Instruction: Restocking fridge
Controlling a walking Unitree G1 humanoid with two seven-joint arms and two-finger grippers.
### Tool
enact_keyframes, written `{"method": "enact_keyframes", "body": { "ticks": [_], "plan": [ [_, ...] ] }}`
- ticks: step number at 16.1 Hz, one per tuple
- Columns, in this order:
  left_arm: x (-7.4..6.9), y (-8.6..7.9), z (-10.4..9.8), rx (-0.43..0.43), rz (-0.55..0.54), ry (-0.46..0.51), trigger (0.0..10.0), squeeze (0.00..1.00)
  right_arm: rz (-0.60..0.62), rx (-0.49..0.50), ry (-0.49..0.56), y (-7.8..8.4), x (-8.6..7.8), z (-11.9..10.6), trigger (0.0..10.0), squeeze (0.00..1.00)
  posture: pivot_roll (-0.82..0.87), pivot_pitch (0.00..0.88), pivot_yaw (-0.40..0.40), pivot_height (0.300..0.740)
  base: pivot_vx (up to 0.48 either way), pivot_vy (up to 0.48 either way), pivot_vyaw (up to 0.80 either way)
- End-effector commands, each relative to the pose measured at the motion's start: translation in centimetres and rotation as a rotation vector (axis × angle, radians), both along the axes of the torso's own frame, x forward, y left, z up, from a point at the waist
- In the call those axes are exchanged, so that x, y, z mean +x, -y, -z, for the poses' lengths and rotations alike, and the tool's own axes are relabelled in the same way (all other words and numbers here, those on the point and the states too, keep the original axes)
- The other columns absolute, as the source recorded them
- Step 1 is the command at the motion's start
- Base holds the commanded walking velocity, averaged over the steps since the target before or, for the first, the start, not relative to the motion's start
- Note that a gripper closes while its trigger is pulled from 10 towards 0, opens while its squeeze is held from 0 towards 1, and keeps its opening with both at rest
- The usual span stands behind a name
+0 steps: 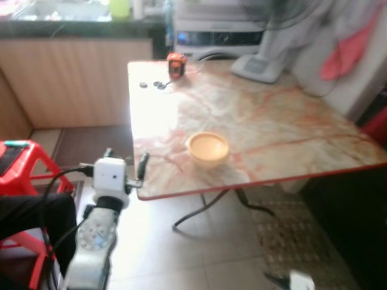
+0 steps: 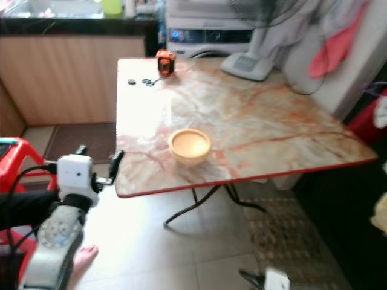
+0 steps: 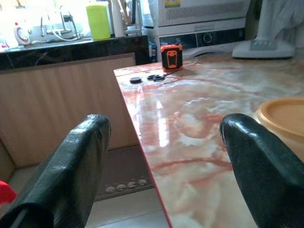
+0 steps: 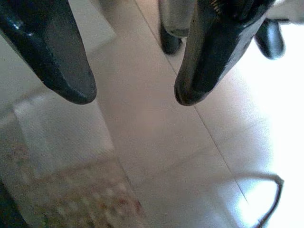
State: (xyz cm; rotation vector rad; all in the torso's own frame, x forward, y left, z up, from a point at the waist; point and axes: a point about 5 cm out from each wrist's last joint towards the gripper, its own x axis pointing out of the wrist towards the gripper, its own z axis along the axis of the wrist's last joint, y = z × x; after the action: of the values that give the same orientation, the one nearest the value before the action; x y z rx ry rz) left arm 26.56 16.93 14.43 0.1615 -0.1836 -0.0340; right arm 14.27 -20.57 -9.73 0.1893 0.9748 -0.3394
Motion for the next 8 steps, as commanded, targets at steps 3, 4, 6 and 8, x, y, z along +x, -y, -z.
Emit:
{"method": "enact_keyframes", "body": {
  "ticks": [3, 4, 6, 8],
  "plan": [
    [0.6, 1.4, -0.3, -0.026, 0.056, 0.016, 10.0, 0.00, 0.018, -0.018, -0.033, 0.8, -1.5, 0.4, 10.0, 0.00, 0.04, 0.000, -0.082, 0.740, 0.286, 0.000, 0.00],
    [0.8, 1.2, -0.5, -0.024, 0.057, 0.023, 10.0, 0.00, 0.016, -0.014, -0.035, 0.6, -1.5, 0.4, 10.0, 0.00, 0.05, 0.000, -0.085, 0.740, 0.285, 0.000, 0.00],
    [1.1, 0.8, -0.4, -0.019, 0.048, 0.027, 10.0, 0.00, 0.008, -0.006, -0.041, 0.1, -1.5, 0.5, 10.0, 0.00, 0.05, 0.000, -0.083, 0.740, 0.283, 0.000, 0.00],
    [1.3, 0.8, -0.8, -0.018, 0.052, 0.036, 10.0, 0.00, 0.009, 0.001, -0.036, -0.4, -1.5, 0.6, 10.0, 0.00, 0.05, 0.000, -0.078, 0.740, 0.287, 0.000, 0.00]
  ]
}}
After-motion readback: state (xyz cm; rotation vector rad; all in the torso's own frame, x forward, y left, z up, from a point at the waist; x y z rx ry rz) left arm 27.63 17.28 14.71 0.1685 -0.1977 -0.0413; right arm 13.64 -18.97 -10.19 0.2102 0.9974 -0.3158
